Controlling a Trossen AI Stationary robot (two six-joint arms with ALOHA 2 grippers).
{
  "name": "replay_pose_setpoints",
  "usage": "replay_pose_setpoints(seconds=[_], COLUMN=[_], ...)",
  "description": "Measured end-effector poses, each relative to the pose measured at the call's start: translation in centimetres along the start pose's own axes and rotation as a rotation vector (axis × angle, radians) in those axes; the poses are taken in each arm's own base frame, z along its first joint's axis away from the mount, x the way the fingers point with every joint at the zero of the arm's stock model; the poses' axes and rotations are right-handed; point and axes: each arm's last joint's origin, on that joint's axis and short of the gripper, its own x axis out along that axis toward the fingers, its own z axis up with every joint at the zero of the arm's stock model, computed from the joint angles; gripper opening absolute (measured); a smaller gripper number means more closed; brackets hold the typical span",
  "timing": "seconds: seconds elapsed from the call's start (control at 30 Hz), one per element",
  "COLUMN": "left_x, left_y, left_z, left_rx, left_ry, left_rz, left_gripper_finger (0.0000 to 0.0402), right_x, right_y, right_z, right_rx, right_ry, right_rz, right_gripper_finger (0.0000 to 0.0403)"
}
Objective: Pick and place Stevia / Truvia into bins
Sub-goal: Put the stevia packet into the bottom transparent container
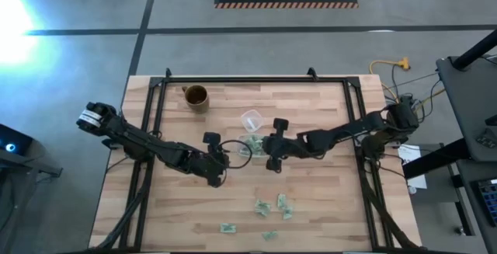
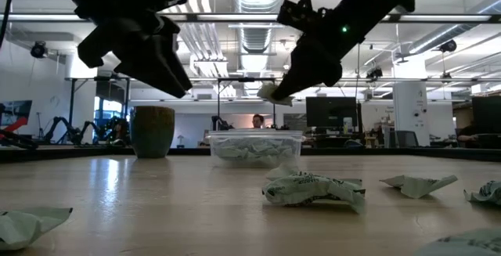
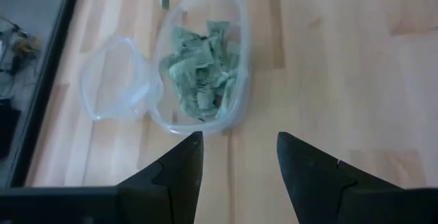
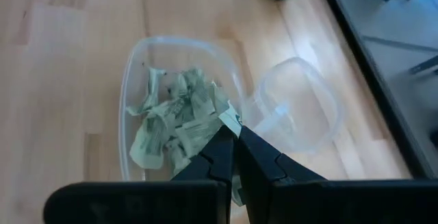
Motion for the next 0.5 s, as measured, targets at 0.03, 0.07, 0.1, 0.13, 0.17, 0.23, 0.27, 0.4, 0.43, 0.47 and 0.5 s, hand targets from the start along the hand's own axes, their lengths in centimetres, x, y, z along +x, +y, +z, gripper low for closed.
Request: replay_pose_setpoints(seconds=[0.03, 0.07, 0.1, 0.13, 0.17, 0.23, 0.27, 0.4, 0.43, 0.47, 0.5], left_x=[0.0, 0.0, 0.0, -0.01, -0.01, -0.04, -0.05, -0.2, -0.25, -0.31, -0.39], left_y=[-0.04, -0.08, -0.12, -0.14, -0.19, -0.3, -0.33, -0.59, -0.68, -0.79, -0.92], left_z=[-0.01, -0.01, -0.02, -0.03, -0.03, -0.04, -0.03, -0.05, -0.05, -0.06, -0.07], left_rx=[-0.002, -0.011, -0.022, -0.024, -0.025, -0.037, -0.048, -0.068, -0.067, -0.064, -0.063], left_ry=[0.001, 0.002, 0.004, 0.006, 0.007, 0.009, 0.009, 0.009, 0.008, 0.007, 0.006], left_rz=[-0.014, -0.025, -0.039, -0.049, -0.064, -0.088, -0.092, -0.109, -0.113, -0.118, -0.126], left_gripper_finger=[0.0171, 0.0171, 0.0171, 0.0171, 0.0171, 0.0171, 0.0171, 0.0171, 0.0171, 0.0171, 0.0171], right_x=[0.12, 0.2, 0.26, 0.31, 0.33, 0.36, 0.36, 0.36, 0.36, 0.36, 0.36], right_y=[-0.07, -0.16, -0.21, -0.24, -0.23, -0.2, -0.17, -0.07, -0.07, -0.07, -0.07], right_z=[-0.19, -0.29, -0.32, -0.34, -0.39, -0.53, -0.54, -0.51, -0.52, -0.51, -0.51], right_rx=[0.0, 0.003, 0.007, 0.01, 0.003, -0.028, -0.039, -0.053, -0.058, -0.061, -0.062], right_ry=[0.008, 0.013, 0.008, 0.002, -0.002, -0.001, -0.004, -0.01, -0.009, -0.01, -0.01], right_rz=[0.002, 0.005, 0.005, 0.003, 0.003, 0.004, 0.005, 0.038, 0.038, 0.038, 0.038], right_gripper_finger=[0.0009, 0.0009, 0.0009, 0.0009, 0.0009, 0.0014, 0.0018, 0.0047, 0.0055, 0.0064, 0.0073])
